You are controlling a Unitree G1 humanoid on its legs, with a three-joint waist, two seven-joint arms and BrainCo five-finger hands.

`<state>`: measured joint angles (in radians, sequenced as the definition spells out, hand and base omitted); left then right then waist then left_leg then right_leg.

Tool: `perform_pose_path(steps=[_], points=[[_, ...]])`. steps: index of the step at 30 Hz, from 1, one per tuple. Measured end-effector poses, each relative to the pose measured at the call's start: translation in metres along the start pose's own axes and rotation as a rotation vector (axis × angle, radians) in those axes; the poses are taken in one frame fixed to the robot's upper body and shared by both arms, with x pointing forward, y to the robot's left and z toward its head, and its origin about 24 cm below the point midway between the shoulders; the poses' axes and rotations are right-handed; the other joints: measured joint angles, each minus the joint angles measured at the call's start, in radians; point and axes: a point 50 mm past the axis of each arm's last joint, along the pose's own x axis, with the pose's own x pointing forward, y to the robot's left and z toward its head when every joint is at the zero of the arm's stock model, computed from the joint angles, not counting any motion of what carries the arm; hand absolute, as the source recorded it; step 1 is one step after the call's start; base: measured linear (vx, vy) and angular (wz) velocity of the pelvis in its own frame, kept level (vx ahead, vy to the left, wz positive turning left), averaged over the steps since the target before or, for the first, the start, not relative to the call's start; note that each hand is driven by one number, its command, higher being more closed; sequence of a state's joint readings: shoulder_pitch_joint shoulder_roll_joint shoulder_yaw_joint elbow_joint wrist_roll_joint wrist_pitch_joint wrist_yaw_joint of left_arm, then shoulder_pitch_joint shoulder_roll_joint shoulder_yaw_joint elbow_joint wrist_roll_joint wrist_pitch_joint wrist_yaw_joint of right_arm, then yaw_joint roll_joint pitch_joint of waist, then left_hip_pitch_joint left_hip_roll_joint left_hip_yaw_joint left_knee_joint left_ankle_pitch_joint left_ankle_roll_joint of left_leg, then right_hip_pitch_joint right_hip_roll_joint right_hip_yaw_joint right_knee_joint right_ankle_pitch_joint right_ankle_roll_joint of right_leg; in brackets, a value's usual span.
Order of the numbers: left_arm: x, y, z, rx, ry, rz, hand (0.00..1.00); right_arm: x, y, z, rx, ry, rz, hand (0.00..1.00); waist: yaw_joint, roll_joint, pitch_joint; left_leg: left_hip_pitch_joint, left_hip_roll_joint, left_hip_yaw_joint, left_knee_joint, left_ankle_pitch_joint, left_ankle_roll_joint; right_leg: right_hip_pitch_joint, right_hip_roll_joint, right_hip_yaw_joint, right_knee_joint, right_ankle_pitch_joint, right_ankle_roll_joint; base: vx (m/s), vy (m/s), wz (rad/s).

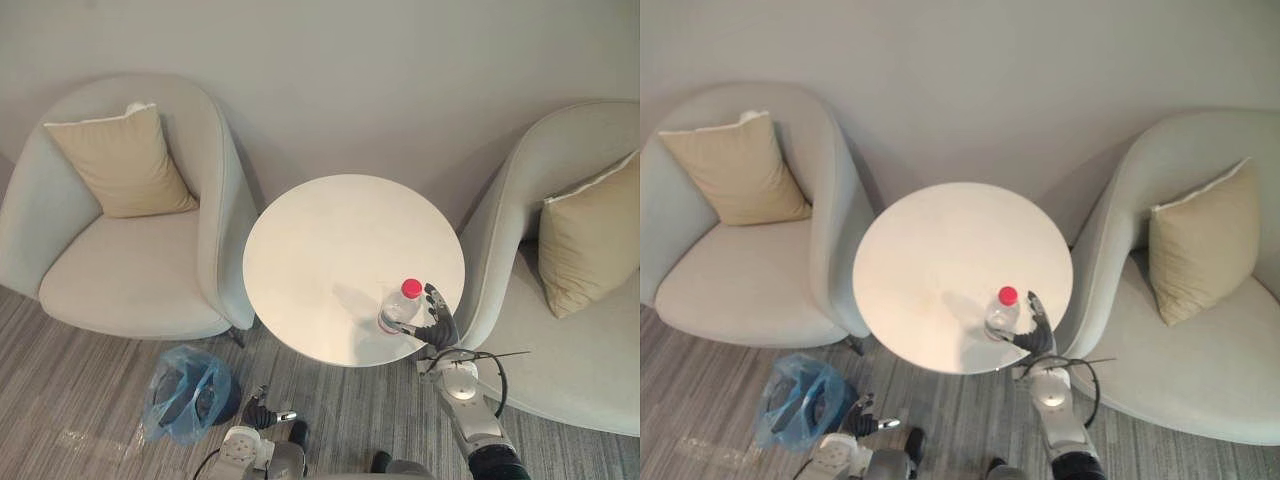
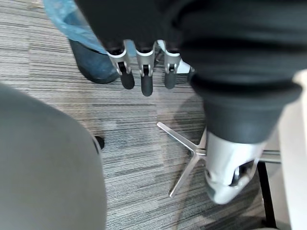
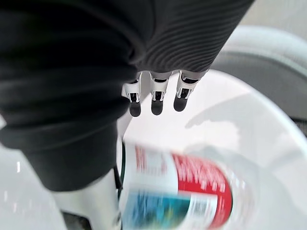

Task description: Gather rubbish on tea table into small bin, then transfer packed bag to large trash can.

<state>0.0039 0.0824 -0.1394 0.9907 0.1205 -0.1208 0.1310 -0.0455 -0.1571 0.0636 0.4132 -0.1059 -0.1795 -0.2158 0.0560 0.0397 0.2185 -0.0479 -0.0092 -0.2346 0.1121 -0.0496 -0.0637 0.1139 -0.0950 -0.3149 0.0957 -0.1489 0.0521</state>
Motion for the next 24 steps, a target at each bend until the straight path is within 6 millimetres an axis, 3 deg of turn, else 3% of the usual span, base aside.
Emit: perform_pose_path(steps=[6,7,15,24], points=[[0.0,-0.001,0.002,-0.004,-0.008,0.0,0.0,-0.001,0.01,0.002,0.001,-0.004,0.033,0.0,0.007,0.004,0.007,-0.006,-0.014,-0.027,0.012,0.0,0.0,0.014,-0.007,-0.034,0.004,-0.009,0.003,0.0,0.008,0.18],[0.0,-0.001,0.003,-0.004,-0.01,-0.001,0.0,-0.001,0.01,0.002,0.0,-0.005,0.031,1.0,0.008,0.005,0.008,-0.008,-0.015,-0.029,0.013,0.0,0.0,0.014,-0.008,-0.036,0.004,-0.009,0.003,-0.01,0.017,0.07],[0.001,0.0,0.005,-0.015,-0.022,0.002,0.0,0.004,0.01,0.007,0.021,-0.002,-0.082,1.0,0.02,0.009,0.015,-0.03,-0.02,-0.052,0.025,0.0,0.0,0.006,-0.008,-0.054,0.003,-0.01,0.004,-0.01,0.012,0.07],[0.001,0.0,0.007,-0.034,-0.025,0.005,0.0,0.004,0.009,0.011,0.039,-0.017,-0.095,1.0,0.03,0.01,0.015,-0.048,-0.018,-0.052,0.025,0.001,-0.002,-0.007,-0.011,-0.056,0.001,-0.011,0.005,0.02,0.006,0.02]])
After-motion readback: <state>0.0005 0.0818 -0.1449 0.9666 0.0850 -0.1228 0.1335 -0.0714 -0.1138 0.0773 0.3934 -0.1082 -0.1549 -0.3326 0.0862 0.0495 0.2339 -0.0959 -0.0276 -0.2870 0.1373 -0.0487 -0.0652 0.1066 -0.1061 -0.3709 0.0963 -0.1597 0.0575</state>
